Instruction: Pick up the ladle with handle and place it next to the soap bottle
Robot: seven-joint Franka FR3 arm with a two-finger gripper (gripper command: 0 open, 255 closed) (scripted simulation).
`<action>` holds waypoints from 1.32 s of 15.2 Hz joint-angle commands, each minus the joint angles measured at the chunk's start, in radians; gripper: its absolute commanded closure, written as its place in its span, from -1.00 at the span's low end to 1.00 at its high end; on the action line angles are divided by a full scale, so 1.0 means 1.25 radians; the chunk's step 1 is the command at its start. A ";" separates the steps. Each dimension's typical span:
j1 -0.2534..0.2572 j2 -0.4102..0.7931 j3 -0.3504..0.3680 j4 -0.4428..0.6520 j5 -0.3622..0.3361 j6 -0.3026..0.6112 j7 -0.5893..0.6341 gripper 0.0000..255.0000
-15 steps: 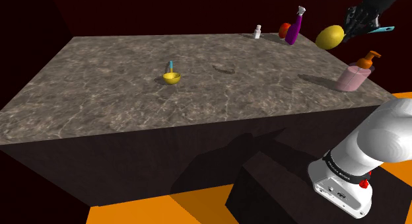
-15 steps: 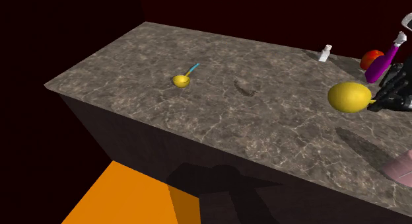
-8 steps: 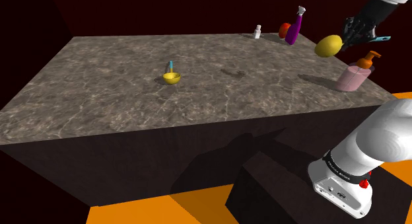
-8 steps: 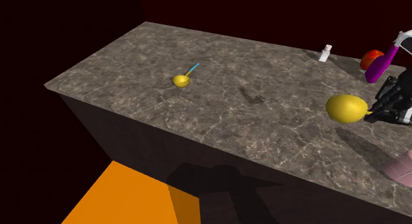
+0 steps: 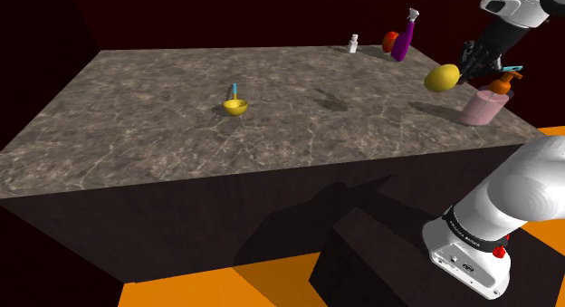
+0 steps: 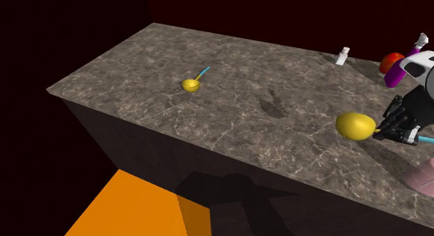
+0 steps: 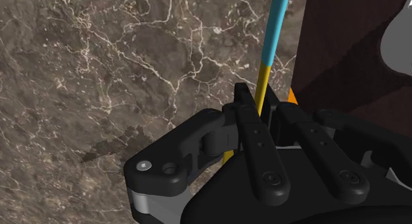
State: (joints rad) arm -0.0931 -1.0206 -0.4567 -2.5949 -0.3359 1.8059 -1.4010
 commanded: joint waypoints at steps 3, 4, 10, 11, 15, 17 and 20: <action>-0.008 -0.005 -0.015 -0.041 -0.015 0.037 -0.001 1.00; -0.010 -0.005 -0.019 -0.052 -0.019 0.047 -0.001 1.00; -0.023 -0.005 -0.045 -0.113 -0.043 0.107 -0.002 1.00; -0.025 -0.004 -0.050 -0.123 -0.048 0.118 -0.002 1.00; -0.033 0.003 -0.069 -0.161 -0.066 0.162 -0.002 1.00; -0.038 0.008 -0.079 -0.179 -0.076 0.185 -0.003 1.00; -0.044 0.019 -0.096 -0.205 -0.092 0.221 -0.003 1.00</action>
State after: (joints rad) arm -0.1444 -0.9986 -0.5706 -2.8374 -0.4437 2.0665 -1.4054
